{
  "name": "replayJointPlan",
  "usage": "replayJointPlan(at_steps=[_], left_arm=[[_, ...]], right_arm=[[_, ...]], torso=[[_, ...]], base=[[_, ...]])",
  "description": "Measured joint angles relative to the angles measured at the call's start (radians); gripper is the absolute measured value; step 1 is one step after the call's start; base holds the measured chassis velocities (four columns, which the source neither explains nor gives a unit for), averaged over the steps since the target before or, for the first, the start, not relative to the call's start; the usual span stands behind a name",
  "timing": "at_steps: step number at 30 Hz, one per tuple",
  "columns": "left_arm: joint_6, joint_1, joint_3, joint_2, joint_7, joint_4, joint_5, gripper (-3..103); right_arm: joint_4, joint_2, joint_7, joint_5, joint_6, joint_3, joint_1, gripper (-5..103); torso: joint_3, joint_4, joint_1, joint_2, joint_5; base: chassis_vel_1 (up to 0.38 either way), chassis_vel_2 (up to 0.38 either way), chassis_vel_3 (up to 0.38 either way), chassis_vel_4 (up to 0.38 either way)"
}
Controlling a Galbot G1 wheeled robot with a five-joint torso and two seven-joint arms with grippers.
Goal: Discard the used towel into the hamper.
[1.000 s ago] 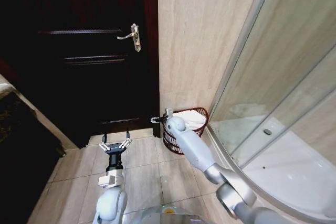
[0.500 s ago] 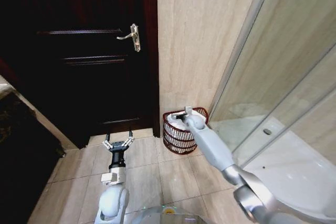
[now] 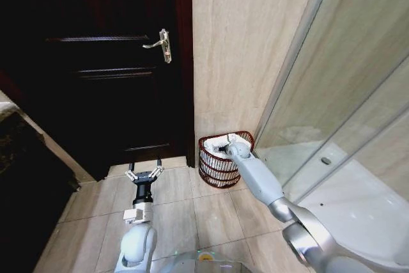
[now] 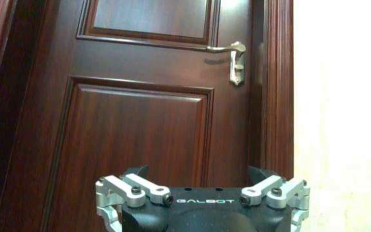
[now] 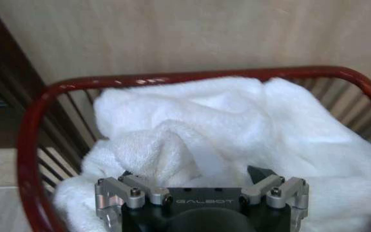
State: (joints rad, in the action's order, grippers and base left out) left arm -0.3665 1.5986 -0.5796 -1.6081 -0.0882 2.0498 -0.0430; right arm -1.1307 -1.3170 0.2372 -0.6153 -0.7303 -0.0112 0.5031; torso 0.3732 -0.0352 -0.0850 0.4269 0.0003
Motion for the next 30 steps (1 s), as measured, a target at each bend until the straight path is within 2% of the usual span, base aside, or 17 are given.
replayJointPlan(at_steps=[4,13,20,30], left_arm=[[0.000,-0.003,0.009,0.000,0.000,-0.004,0.002,100],[-0.002,0.004,0.006,0.000,0.001,-0.001,0.004,100],[-0.014,0.016,-0.002,0.000,0.002,-0.001,0.003,100],[-0.019,0.015,-0.001,0.000,0.011,-0.002,0.002,100]], right_arm=[[-0.034,0.037,-0.001,-0.009,0.046,0.065,0.033,100],[-0.045,0.079,-0.013,-0.018,0.048,0.105,0.036,100],[-0.011,0.057,-0.036,0.001,0.049,0.097,0.024,100],[0.015,0.011,-0.060,0.058,0.018,0.008,-0.004,100]], torso=[[0.000,0.0000,0.000,0.000,0.0003],[0.000,0.0000,0.000,0.000,-0.0003],[0.000,-0.0002,0.000,0.000,-0.0003],[0.000,-0.0002,0.000,0.000,-0.0005]], base=[[0.000,0.000,0.000,0.000],[0.000,0.000,0.000,0.000],[0.000,0.000,0.000,0.000],[0.000,0.000,0.000,0.000]])
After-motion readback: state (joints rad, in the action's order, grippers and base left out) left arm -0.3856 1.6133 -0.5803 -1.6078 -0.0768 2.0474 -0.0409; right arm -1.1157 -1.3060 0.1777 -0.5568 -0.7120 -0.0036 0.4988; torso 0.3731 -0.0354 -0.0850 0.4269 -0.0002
